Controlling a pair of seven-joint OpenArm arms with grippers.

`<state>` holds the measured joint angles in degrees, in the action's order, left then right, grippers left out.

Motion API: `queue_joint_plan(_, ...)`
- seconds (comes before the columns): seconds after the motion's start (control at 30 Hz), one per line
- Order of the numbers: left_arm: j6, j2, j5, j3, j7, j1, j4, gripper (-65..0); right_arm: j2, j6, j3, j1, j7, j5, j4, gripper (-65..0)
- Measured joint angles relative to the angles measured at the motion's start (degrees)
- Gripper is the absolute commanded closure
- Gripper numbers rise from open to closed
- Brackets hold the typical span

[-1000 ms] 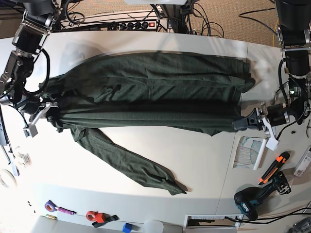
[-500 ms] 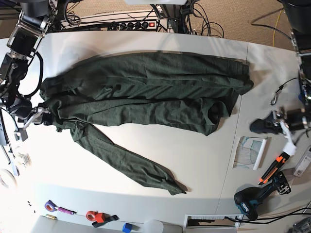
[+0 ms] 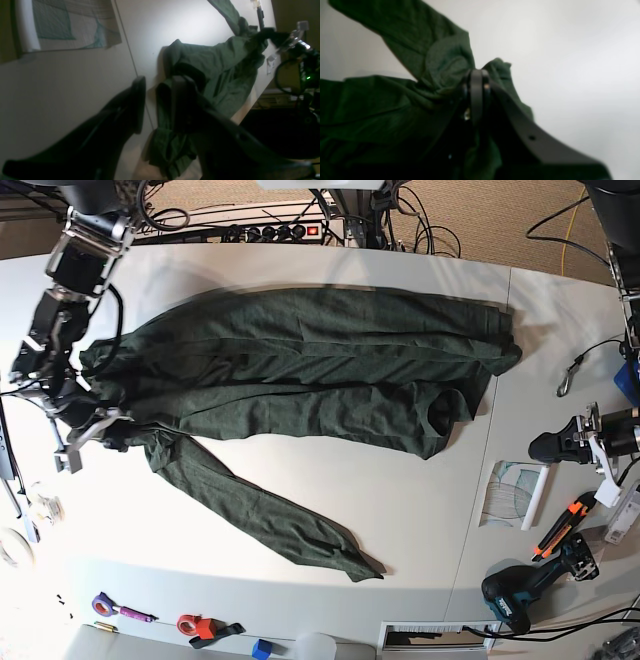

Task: Layout the t-shirt on the table in an organized manner, then fold the t-shirt properly
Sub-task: 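Move the right gripper to the trailing sleeve and grasp its cuff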

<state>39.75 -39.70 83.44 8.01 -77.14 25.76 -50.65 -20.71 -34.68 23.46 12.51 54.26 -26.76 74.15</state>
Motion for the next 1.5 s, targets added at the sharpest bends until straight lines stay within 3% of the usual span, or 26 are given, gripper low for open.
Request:
queue_joint_plan(0.27, 0.0, 0.2, 0.0, 0.0, 0.0, 0.0, 0.0, -15.5, 0.6, 3.8, 0.1, 0.2, -6.6, 5.9, -8.3, 0.0)
queue_joint_plan(0.53, 0.0, 0.2, 0.0, 0.0, 0.0, 0.0, 0.0, -15.4, 0.7, 15.7, 0.1, 1.2, -8.7, 10.7, -9.5, 0.0)
queue_joint_plan(0.73, 0.0, 0.2, 0.0, 0.0, 0.0, 0.0, 0.0, -15.5, 0.6, 20.3, 0.1, 1.3, -7.8, 11.4, -9.3, 0.0)
queue_joint_plan(0.97, 0.0, 2.3, 0.0, 0.0, 0.0, 0.0, 0.0, -15.9, 0.8, 21.6, 0.1, 0.9, -5.5, 13.4, -6.3, 0.0)
queue_joint_plan(1.1, 0.0, 2.8, 0.0, 0.0, 0.5, 0.9, 0.0, -24.6, 0.7, 21.5, 0.1, 0.0, -1.8, 14.4, 2.1, 0.0)
queue_joint_plan(1.23, 0.0, 1.7, 0.0, 0.0, 0.9, 2.9, 0.0, -28.2, 0.7, 20.3, 0.0, 1.0, -0.7, 13.5, 12.4, -15.0)
queue_joint_plan(1.33, 0.0, 1.9, 0.0, 0.0, 0.9, 3.2, 0.0, -28.2, 0.7, 20.3, 0.0, 0.8, -0.4, 12.8, 15.9, -16.1)
queue_joint_plan(1.4, 0.0, 2.1, 0.0, 0.0, 0.9, 3.1, 0.0, -28.2, 0.8, 19.3, 0.0, 0.7, -3.0, 11.8, 15.9, -16.3)
queue_joint_plan(1.5, 0.0, 2.1, 0.0, 0.0, 0.9, 3.2, 0.0, -28.2, 1.0, 16.5, -0.4, 4.0, -7.2, 11.7, 11.0, -25.6)
